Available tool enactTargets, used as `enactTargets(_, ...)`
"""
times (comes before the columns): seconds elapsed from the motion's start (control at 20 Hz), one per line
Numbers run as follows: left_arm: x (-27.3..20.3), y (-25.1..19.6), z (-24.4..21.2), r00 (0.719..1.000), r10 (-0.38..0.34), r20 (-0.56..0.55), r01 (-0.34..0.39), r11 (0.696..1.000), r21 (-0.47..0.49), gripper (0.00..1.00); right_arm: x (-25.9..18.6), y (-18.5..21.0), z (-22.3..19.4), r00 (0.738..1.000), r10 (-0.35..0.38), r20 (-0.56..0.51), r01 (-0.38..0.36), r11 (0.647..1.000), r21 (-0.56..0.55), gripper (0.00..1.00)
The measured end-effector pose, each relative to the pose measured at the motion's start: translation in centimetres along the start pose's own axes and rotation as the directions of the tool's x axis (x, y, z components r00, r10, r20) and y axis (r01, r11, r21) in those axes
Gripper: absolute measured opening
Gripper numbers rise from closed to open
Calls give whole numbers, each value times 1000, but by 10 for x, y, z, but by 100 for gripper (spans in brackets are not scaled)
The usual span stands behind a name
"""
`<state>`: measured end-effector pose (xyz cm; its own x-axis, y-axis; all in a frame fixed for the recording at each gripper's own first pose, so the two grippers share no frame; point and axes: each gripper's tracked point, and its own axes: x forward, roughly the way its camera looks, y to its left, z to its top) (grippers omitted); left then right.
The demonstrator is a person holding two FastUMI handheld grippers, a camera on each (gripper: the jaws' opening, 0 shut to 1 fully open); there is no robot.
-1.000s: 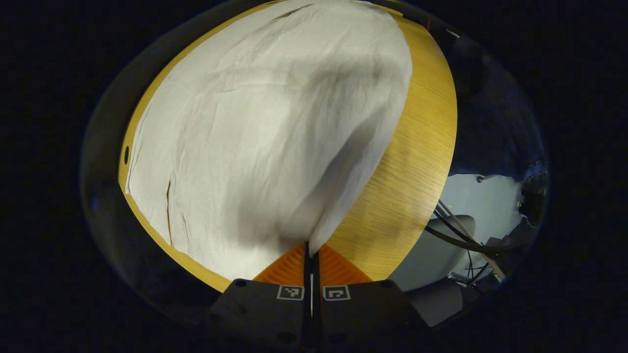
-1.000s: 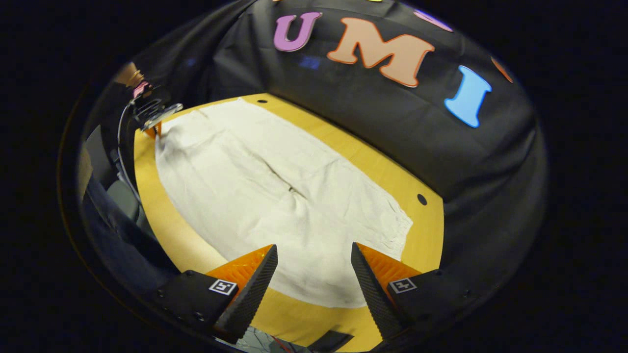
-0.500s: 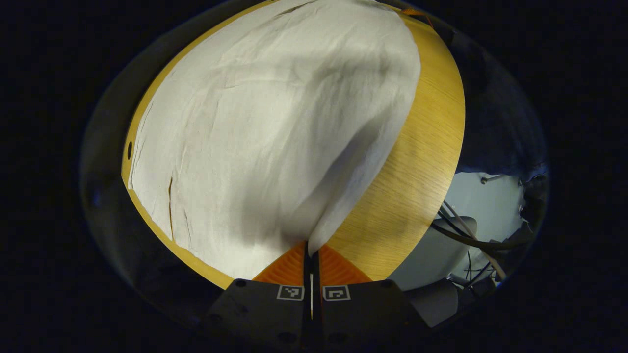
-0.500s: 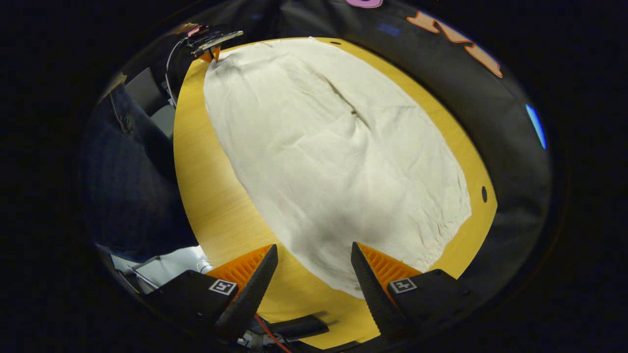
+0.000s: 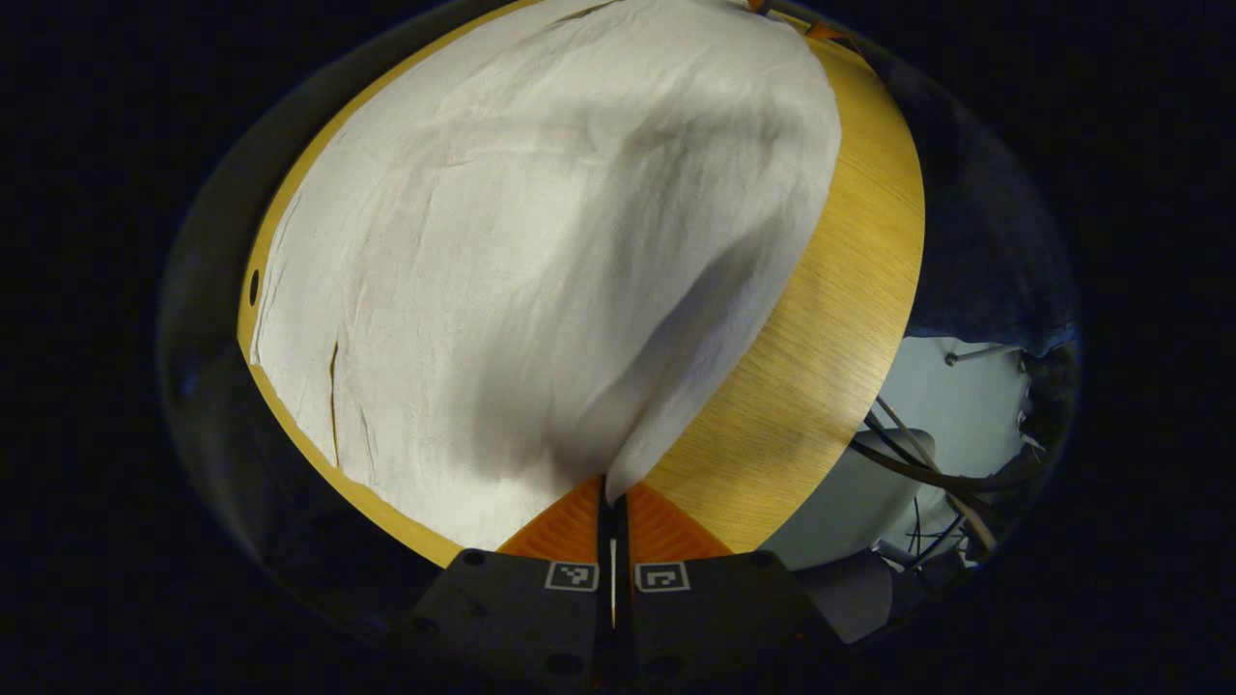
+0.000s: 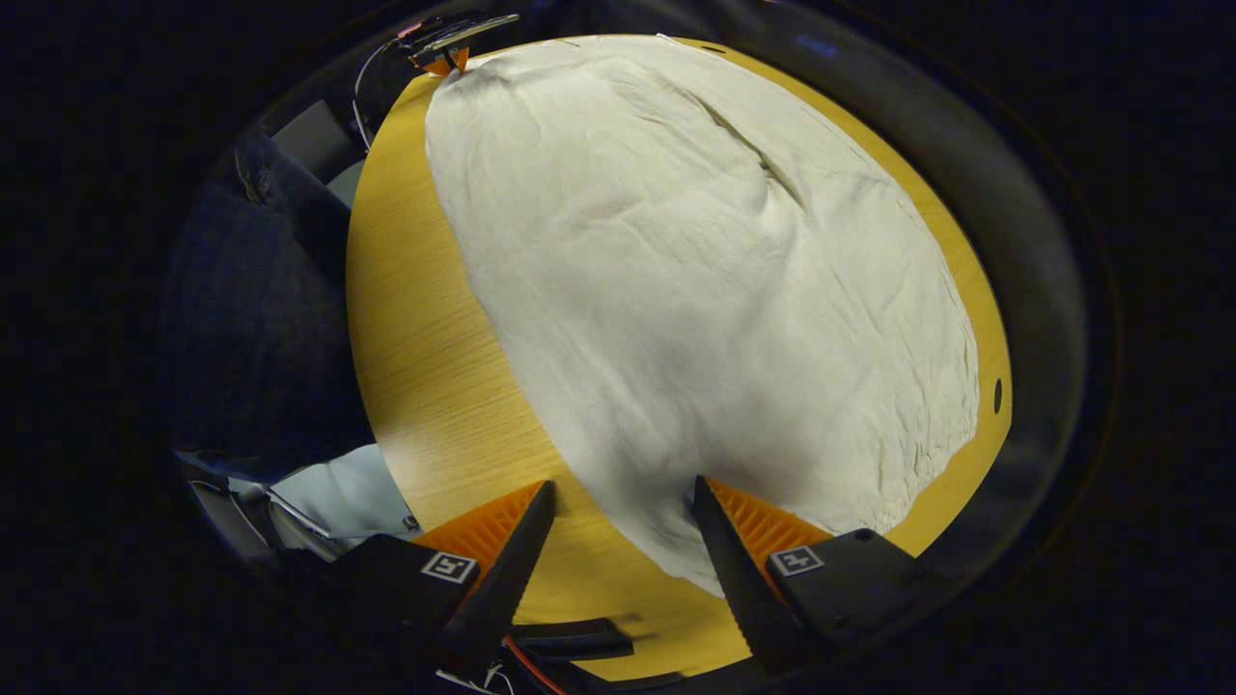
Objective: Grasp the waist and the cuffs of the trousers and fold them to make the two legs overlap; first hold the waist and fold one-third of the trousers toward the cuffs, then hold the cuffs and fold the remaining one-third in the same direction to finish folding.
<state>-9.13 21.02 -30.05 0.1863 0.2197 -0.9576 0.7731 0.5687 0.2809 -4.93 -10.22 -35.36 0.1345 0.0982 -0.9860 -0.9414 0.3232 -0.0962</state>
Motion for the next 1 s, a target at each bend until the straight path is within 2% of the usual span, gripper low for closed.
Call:
enactTargets(0.05,0,0,-1,1000,-1,-3,1,1000,5,0,0,1,-1,1000,3,-7,-3,1000,7,89)
enactTargets(0.1,1,0,-1,1000,-3,-5,3,1000,9,0,-1,1,0,1000,3,-15,-3,1000,14,93)
enactTargets(0.15,1,0,-1,1000,-7,-7,7,1000,7,0,-1,1,-1,1000,3,-23,-2,1000,18,87)
enactTargets(0.2,1,0,0,1000,-13,-9,13,1000,0,0,-2,0,-1,999,1,-32,0,1000,30,92)
enactTargets(0.25,0,-1,0,1000,-20,-11,20,1000,-9,0,-1,1,-1,999,-3,-37,4,999,41,92)
enactTargets(0.3,0,-2,0,1000,-26,-14,26,1000,-18,0,0,-1,0,999,-9,-42,11,998,56,82)
enactTargets(0.45,0,-2,1,999,-33,-13,33,999,-2,0,1,-11,1,998,-35,-45,39,995,89,59)
enactTargets(0.5,0,-1,1,999,-34,-14,35,999,8,0,0,-17,2,997,-57,-46,62,993,99,43)
enactTargets(0.6,1,-1,-1,999,-40,-13,40,999,12,0,3,-23,3,996,-78,-45,82,990,117,23)
enactTargets(0.7,0,-2,0,999,-44,-9,45,999,13,0,2,-26,2,994,-96,-45,101,988,117,19)
enactTargets(0.75,1,-1,0,999,-41,-5,41,999,22,0,2,-26,1,993,-104,-51,109,987,120,12)
enactTargets(1.0,1,-1,0,999,-22,31,22,1000,9,0,2,-27,2,987,-139,-85,151,976,159,6)
